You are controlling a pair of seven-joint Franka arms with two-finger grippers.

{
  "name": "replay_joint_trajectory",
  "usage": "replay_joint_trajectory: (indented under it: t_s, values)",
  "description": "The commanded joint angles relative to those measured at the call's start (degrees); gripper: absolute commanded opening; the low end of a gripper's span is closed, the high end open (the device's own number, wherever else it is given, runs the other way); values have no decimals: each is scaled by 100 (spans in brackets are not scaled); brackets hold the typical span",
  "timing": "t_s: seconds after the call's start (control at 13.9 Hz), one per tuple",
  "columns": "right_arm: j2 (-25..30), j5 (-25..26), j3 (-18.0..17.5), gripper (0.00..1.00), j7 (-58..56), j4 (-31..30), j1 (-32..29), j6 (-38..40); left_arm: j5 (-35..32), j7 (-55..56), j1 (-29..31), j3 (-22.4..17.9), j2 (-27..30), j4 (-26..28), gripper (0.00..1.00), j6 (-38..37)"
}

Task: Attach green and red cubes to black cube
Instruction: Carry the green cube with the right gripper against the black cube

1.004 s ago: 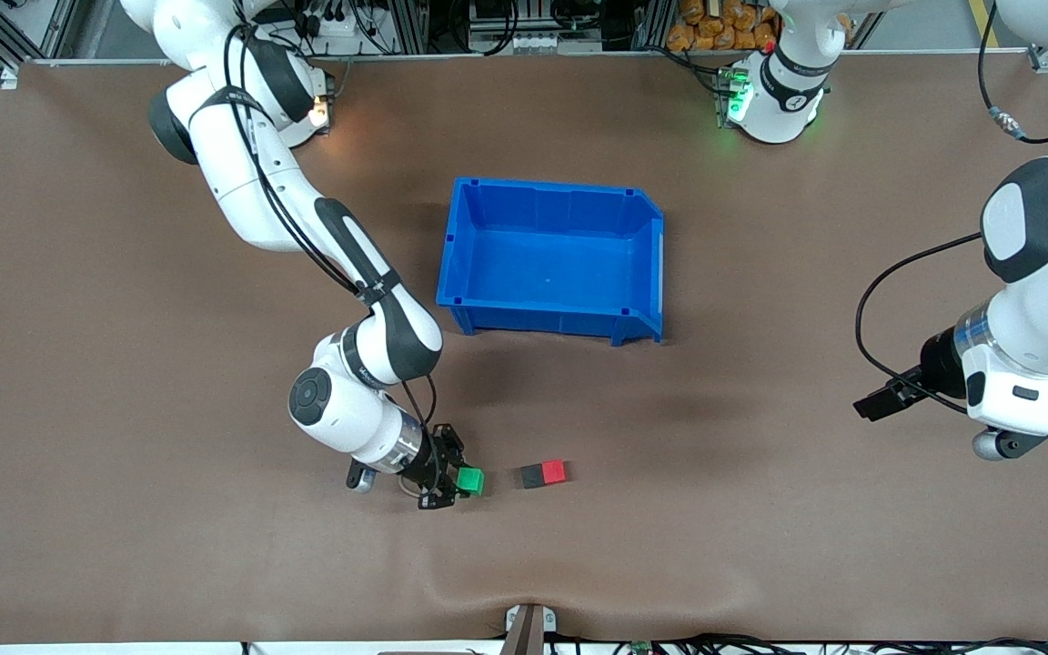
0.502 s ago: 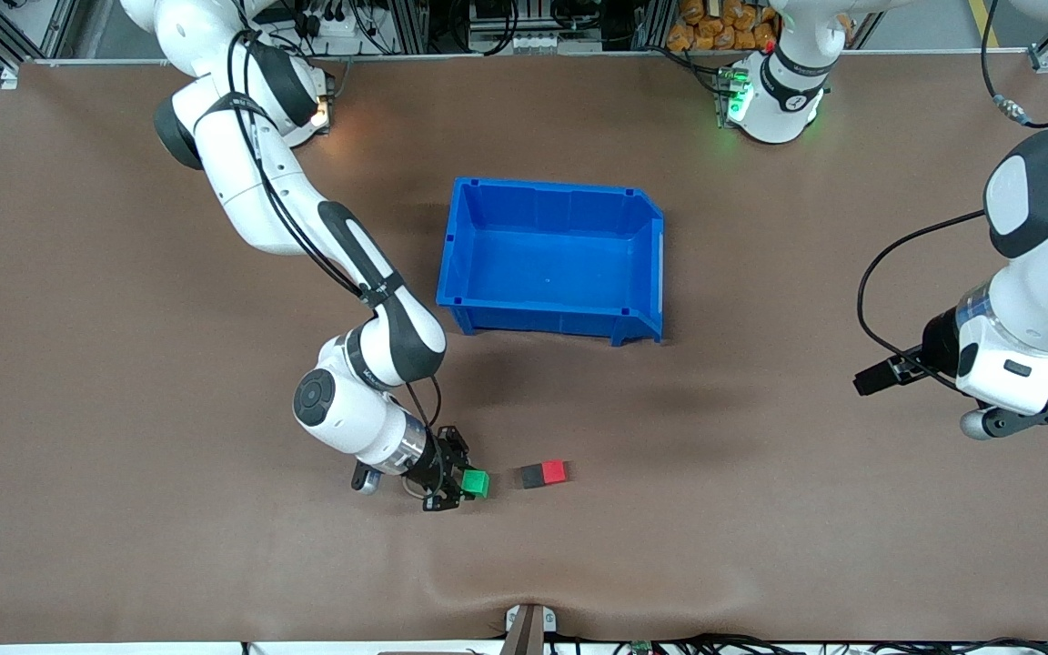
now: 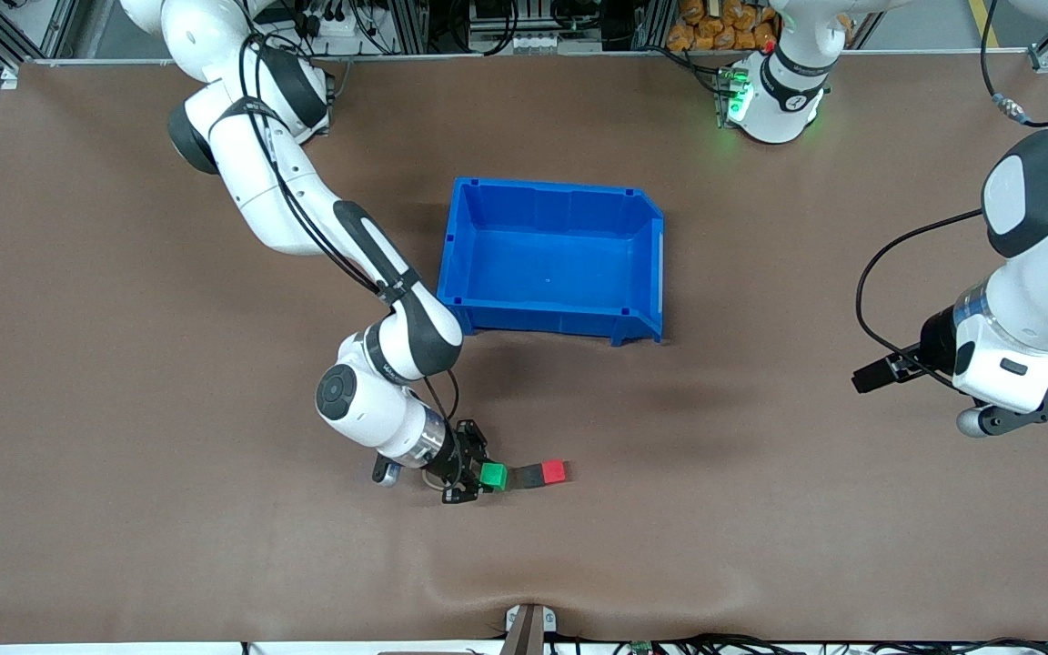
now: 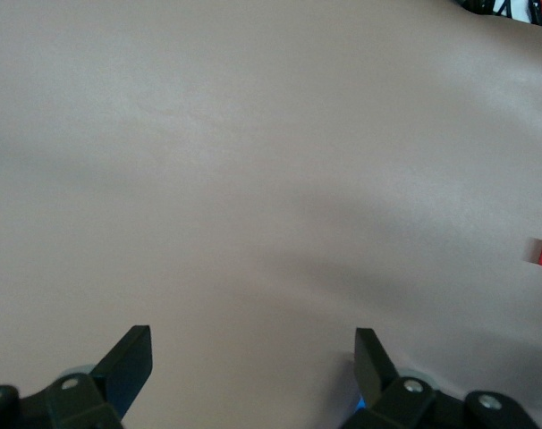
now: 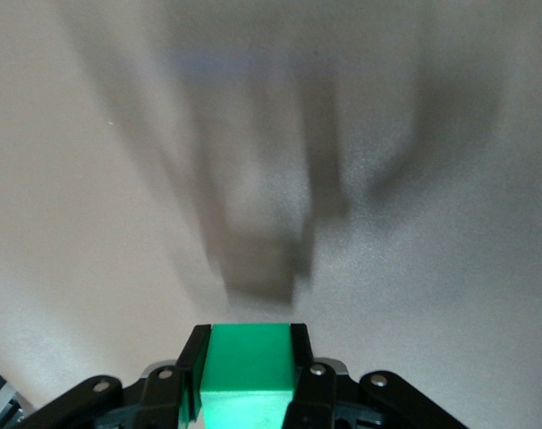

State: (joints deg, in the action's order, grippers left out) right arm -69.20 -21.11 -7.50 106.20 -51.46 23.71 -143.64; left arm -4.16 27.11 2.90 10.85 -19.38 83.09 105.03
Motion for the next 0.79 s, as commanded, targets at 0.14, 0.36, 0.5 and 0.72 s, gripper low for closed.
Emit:
replay_joint_trajectory:
  t_s: [0.14, 0.36, 0.5, 0.72]
  values:
    - [-269, -60, -6, 0, 76, 400, 143, -155, -120, -65, 27, 14, 172, 129, 100, -61]
    - [-348, -60, -6, 0, 76, 400, 178, -217, -120, -74, 18, 22, 172, 138, 100, -61]
    - [-383, -60, -14, 0, 76, 400, 187, -226, -120, -74, 18, 22, 172, 138, 100, -70]
    - [-392, -68, -67, 18, 207, 400, 205, -297, -120, -83, 27, 22, 172, 138, 100, -70]
